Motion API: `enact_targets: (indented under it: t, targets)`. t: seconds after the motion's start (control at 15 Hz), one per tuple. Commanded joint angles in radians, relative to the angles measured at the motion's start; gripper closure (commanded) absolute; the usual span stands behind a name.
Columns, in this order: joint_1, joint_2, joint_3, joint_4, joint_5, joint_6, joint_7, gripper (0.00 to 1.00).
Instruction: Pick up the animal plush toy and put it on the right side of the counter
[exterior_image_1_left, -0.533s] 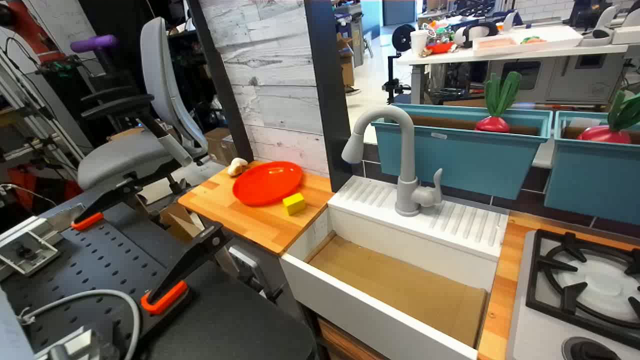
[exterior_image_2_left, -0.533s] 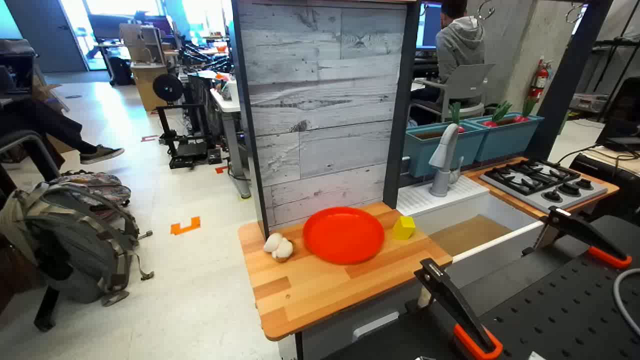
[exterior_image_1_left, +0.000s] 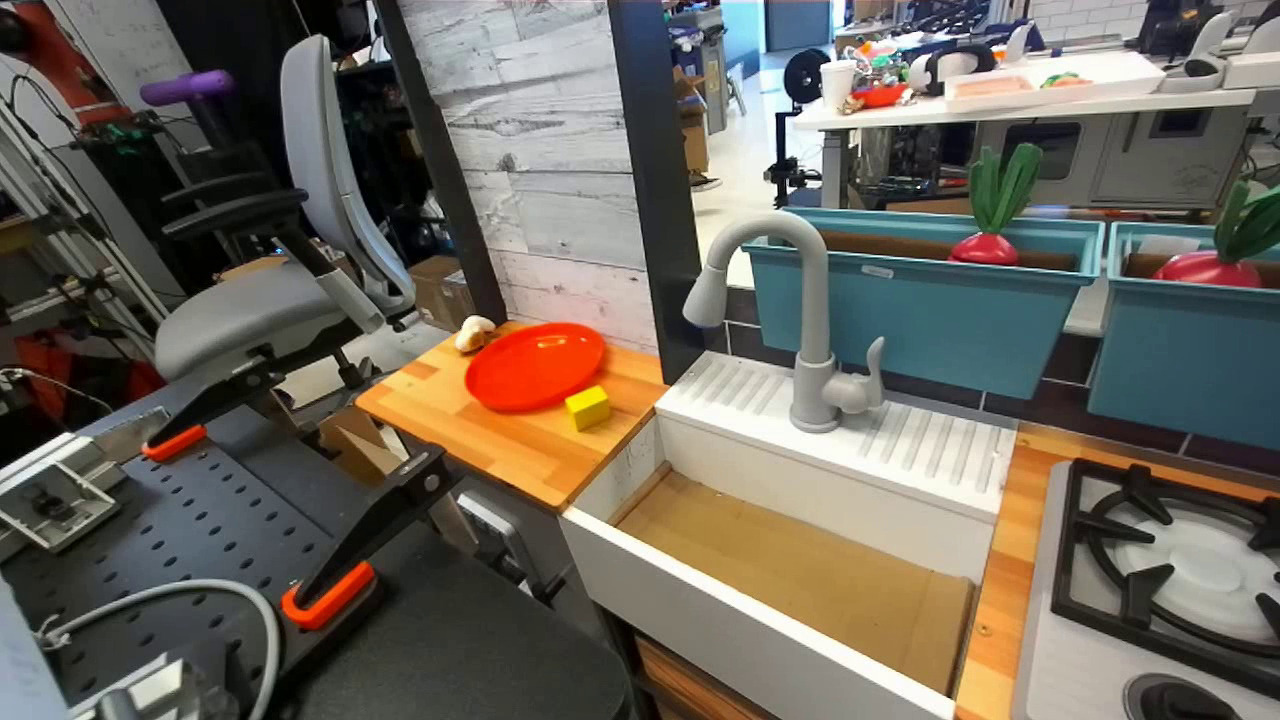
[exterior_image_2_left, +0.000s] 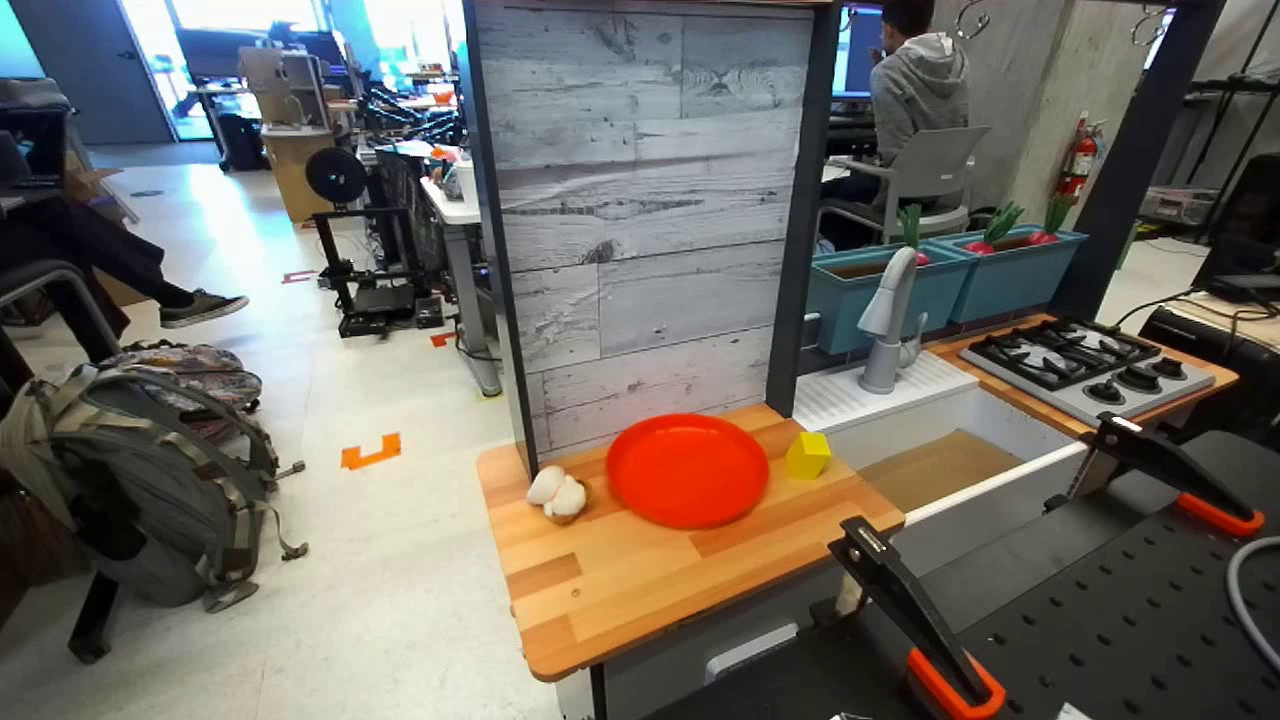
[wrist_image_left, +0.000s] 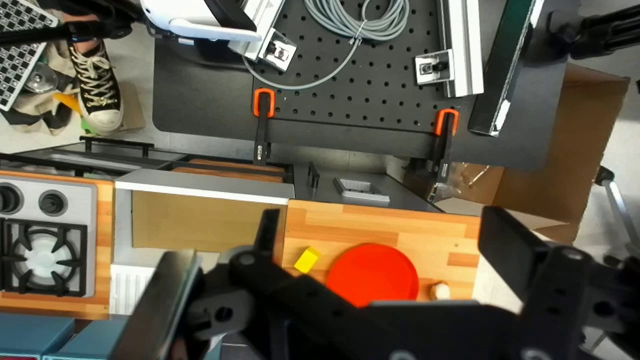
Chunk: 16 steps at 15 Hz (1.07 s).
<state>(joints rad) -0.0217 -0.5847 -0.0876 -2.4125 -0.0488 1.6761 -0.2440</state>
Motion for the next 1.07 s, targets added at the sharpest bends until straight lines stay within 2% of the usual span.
enact_targets:
  t: [0.0,0.4,0.8,0.87,0.93,1.0]
  targets:
    - [0.042,0.099,0.039,-0.005,0.038,0.157,0.05,0.0]
    - [0.121,0.435,0.128,0.019,0.088,0.501,0.08,0.0]
    - [0.142,0.783,0.187,0.078,0.114,0.836,0.068,0.0]
    - [0.14,0.832,0.195,0.103,0.1,0.843,0.072,0.0]
    - [0.129,0.739,0.194,0.04,0.099,0.811,0.08,0.0]
    - [0.128,0.777,0.199,0.052,0.098,0.821,0.081,0.0]
